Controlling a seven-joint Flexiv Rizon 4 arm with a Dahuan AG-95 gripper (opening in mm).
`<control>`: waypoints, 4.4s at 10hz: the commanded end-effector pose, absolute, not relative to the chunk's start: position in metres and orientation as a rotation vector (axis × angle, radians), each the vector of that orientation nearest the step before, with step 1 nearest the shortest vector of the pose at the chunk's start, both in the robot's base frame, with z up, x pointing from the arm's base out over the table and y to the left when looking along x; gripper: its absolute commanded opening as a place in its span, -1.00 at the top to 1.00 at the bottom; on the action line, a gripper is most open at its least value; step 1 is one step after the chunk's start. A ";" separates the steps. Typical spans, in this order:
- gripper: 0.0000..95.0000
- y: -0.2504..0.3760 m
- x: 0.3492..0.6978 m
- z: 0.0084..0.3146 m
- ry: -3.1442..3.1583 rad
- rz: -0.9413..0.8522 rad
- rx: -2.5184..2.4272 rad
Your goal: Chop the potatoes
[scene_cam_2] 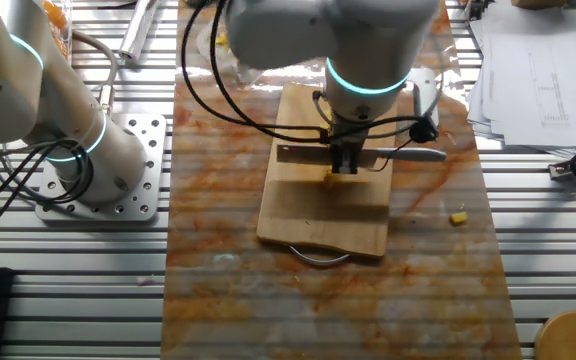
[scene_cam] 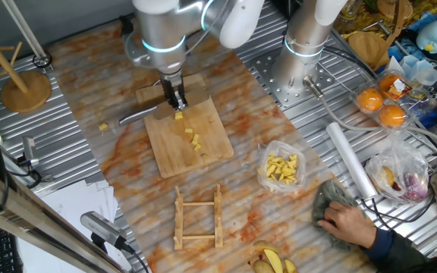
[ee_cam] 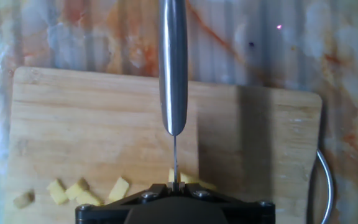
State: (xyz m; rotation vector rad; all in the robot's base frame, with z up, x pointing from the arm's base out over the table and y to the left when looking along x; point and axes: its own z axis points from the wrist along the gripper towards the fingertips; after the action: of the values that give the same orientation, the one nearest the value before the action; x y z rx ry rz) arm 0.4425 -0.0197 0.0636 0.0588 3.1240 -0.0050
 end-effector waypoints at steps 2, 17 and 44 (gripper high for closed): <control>1.00 -0.020 0.451 0.054 3.130 -0.039 0.051; 1.00 -0.019 0.450 0.055 3.141 -0.210 0.232; 1.00 -0.028 0.438 0.056 3.101 0.009 0.222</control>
State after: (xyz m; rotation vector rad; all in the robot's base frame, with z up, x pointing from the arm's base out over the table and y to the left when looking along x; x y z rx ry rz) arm 0.4386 -0.0275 0.0538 0.2207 3.1009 0.0122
